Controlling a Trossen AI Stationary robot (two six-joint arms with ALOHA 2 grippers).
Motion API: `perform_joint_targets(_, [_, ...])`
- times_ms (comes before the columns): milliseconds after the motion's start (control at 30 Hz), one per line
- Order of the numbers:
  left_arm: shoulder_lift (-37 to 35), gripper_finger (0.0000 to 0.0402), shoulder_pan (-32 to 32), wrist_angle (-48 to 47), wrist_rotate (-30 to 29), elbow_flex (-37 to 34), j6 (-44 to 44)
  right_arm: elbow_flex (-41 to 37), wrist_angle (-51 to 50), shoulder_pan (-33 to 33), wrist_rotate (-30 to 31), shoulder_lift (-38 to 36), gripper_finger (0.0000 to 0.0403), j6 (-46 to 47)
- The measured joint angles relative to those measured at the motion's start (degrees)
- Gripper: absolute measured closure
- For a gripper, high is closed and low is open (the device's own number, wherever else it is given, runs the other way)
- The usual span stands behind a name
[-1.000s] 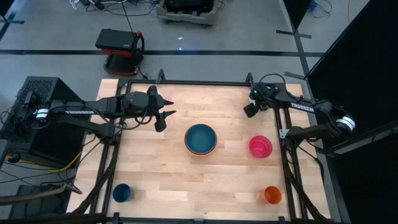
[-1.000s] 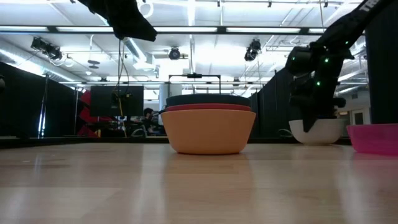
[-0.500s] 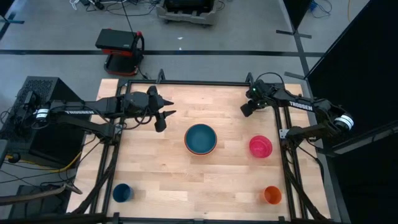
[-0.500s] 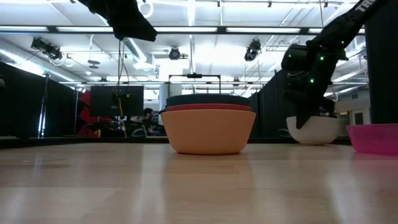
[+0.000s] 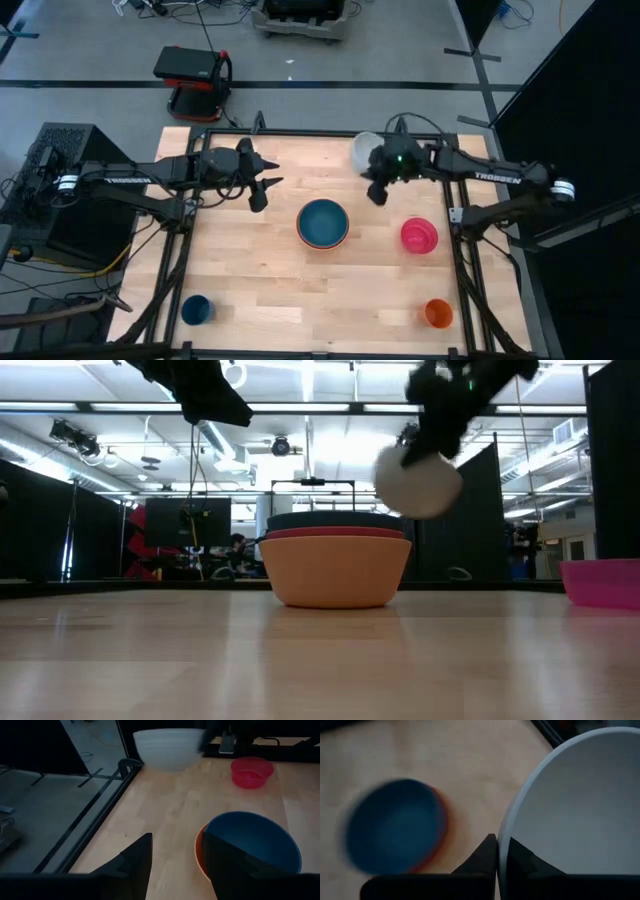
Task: Nest bowls inside each other
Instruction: Stack the white bowl on top of the blue bowl
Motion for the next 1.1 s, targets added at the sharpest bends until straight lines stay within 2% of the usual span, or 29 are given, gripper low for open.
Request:
perform_joint_targets(567, [-1.0, 0.0243, 0.0, 1.1, -2.6, 0.0, 1.6, 2.7, 4.7, 18.6, -0.2, 12.5, 0.0403, -11.3])
perform_joint_targets(900, [-1.0, 0.0243, 0.0, 0.1, -2.6, 0.0, 0.1, 8.6, 4.9, 18.8, -5.8, 21.6, 0.0403, -13.1])
perform_joint_targets(1100, [-1.0, 0.0243, 0.0, -0.7, -2.6, 0.0, 0.0, 8.9, 5.4, 18.7, -7.5, 23.6, 0.0388, -12.4])
